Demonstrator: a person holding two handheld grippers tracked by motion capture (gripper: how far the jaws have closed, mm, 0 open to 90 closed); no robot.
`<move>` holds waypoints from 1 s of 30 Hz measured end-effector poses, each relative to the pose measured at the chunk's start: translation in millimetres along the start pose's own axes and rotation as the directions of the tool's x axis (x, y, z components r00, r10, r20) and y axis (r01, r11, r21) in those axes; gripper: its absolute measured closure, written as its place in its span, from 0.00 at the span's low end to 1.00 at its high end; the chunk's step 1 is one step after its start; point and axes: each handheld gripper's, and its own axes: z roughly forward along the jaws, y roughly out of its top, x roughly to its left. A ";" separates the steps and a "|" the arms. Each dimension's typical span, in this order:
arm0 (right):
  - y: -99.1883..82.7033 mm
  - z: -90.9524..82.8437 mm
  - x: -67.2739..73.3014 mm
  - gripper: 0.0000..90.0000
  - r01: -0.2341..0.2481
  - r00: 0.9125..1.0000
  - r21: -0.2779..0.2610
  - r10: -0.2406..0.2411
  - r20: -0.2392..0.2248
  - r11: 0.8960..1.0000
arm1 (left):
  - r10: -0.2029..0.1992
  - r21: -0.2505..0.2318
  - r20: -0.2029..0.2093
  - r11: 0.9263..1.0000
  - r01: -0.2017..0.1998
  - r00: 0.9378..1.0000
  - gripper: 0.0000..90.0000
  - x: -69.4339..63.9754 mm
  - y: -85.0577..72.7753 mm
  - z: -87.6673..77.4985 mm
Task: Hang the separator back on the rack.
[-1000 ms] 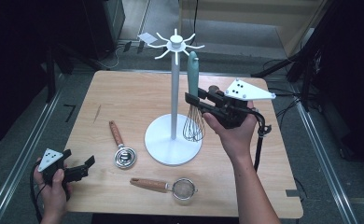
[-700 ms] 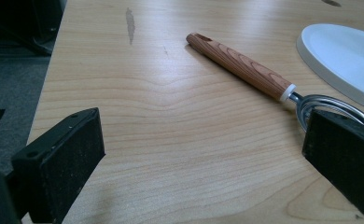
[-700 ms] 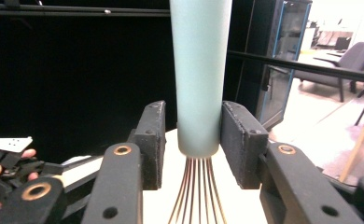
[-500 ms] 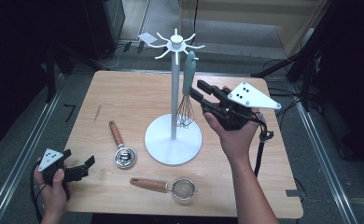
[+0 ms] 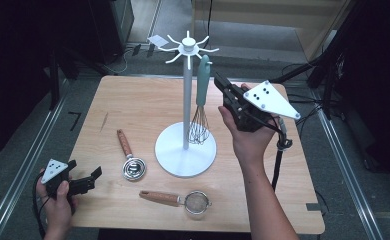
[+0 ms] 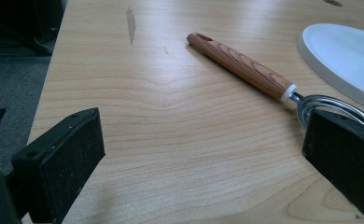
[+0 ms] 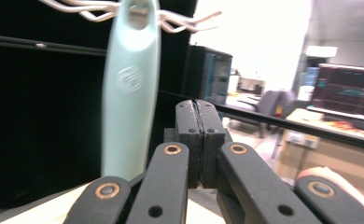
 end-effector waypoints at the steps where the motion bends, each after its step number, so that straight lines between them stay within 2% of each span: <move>1: 3.0 3.4 0.2 1.00 -0.001 1.000 -0.008 0.001 0.012 1.000 | 0.001 0.001 0.000 1.000 -0.001 1.000 0.00 0.0 0.0 0.1; 3: 4.6 4.6 1.0 1.00 0.001 1.000 -0.011 -0.001 0.017 1.000 | 0.000 0.000 0.001 1.000 0.000 1.000 0.00 0.0 0.1 0.1; 6: 14.4 10.0 4.2 1.00 0.033 0.999 -0.030 -0.033 0.023 0.999 | 0.002 0.001 0.002 1.000 -0.002 1.000 0.00 0.4 0.3 0.4; 8: 17.1 11.0 3.6 1.00 0.029 0.999 -0.034 -0.029 0.023 0.999 | 0.002 0.001 0.002 1.000 -0.002 1.000 0.00 0.3 0.3 0.4; 12: 24.7 16.4 5.4 1.00 0.050 0.999 -0.046 -0.050 0.000 0.998 | -0.001 0.000 0.003 1.000 0.001 1.000 0.00 0.5 0.3 0.3; 20: 23.0 14.0 12.5 1.00 0.048 0.997 -0.046 -0.051 -0.054 0.998 | 0.000 0.000 0.003 1.000 0.000 1.000 0.00 0.4 0.4 0.6; 23: 22.2 10.9 19.4 1.00 0.062 0.996 -0.046 -0.065 -0.056 0.997 | 0.000 0.002 0.003 1.000 0.000 1.000 0.00 0.5 0.5 0.5; 30: 21.6 6.4 27.7 1.00 0.056 0.996 -0.048 -0.059 -0.067 0.997 | 0.003 -0.001 -0.001 1.000 -0.003 1.000 0.00 -0.2 0.4 0.9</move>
